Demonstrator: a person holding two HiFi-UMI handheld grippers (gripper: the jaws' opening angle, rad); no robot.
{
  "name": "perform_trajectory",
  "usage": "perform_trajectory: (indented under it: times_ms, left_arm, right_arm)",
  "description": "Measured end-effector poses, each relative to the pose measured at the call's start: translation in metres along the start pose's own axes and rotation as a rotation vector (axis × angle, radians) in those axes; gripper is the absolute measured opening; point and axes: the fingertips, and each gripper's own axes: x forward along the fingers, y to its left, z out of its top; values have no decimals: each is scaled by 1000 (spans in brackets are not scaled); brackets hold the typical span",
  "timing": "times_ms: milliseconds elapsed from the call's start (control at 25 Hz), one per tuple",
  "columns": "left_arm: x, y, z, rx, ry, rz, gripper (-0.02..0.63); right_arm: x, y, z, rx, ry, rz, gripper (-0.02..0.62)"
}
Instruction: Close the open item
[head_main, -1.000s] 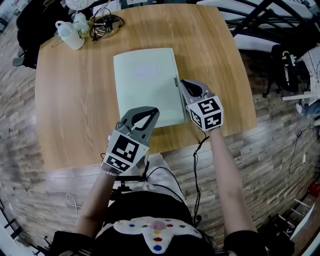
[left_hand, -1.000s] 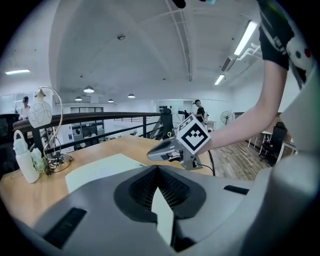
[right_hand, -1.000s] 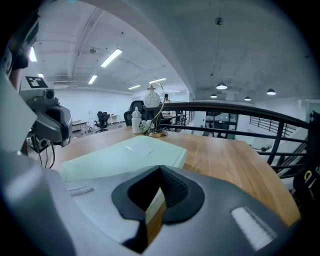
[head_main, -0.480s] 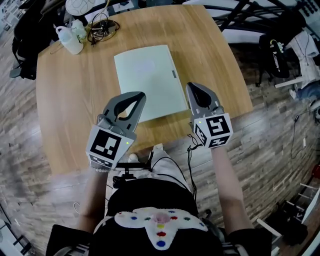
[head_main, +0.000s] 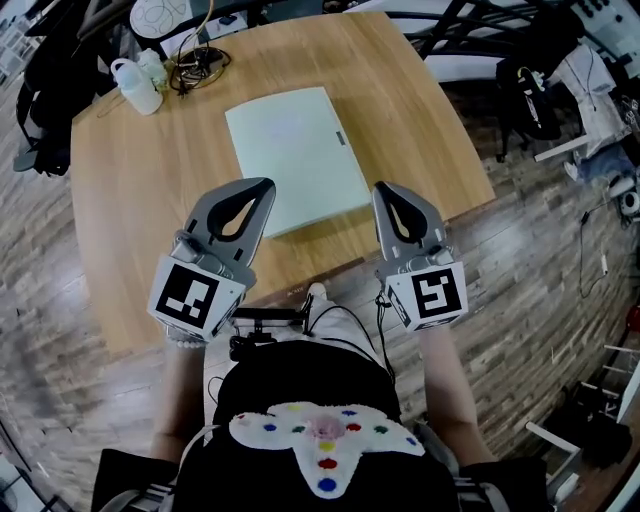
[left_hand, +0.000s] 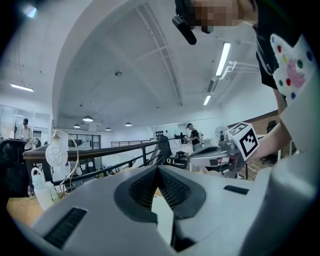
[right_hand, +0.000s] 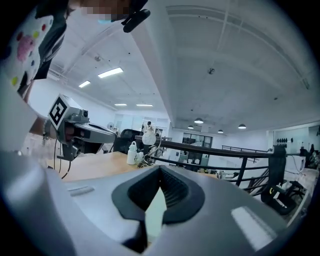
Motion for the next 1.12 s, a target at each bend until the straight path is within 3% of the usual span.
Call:
perform_trajectory:
  times_ms: [480, 680, 1120]
  left_arm:
    - [-46, 5, 0, -11, 0, 58, 6]
    - [-54, 5, -1, -11, -10, 54, 6]
    - [-56, 1, -7, -15, -3, 35, 6]
  right_arm:
    - [-38, 27, 10, 48, -15, -55, 8]
    - [-39, 26, 10, 48, -15, -108, 8]
    - [-35, 27, 12, 23, -8, -115, 8]
